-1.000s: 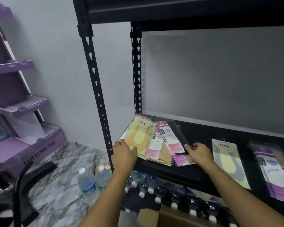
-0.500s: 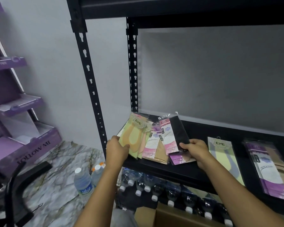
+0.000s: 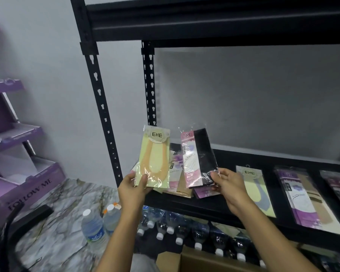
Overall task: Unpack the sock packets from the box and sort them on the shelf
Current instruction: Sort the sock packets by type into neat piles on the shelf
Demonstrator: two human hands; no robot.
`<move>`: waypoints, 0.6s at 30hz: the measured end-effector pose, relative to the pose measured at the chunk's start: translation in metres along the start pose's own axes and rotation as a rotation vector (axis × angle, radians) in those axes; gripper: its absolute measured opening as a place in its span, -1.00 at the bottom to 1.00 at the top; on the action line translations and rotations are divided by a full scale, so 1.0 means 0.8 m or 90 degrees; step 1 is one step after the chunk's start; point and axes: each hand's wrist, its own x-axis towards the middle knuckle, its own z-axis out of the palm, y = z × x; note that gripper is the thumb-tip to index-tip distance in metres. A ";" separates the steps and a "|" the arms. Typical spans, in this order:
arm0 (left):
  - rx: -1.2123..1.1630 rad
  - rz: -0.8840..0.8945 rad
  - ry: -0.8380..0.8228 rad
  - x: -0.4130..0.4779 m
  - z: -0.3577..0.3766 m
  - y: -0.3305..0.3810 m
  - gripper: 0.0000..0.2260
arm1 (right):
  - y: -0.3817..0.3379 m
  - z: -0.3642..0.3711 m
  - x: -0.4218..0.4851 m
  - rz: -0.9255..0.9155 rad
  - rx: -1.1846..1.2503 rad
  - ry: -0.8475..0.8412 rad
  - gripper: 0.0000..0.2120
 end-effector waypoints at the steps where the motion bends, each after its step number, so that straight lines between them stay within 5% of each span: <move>1: -0.036 0.001 -0.015 -0.009 0.002 0.002 -0.70 | -0.004 -0.005 -0.009 -0.022 0.002 0.003 -0.92; 6: -0.153 -0.011 -0.088 -0.052 0.027 0.012 -0.78 | -0.032 -0.047 -0.052 -0.108 0.041 0.056 -0.85; 18: -0.176 -0.006 -0.274 -0.152 0.133 0.014 -0.79 | -0.059 -0.182 -0.119 -0.170 0.046 0.209 -0.80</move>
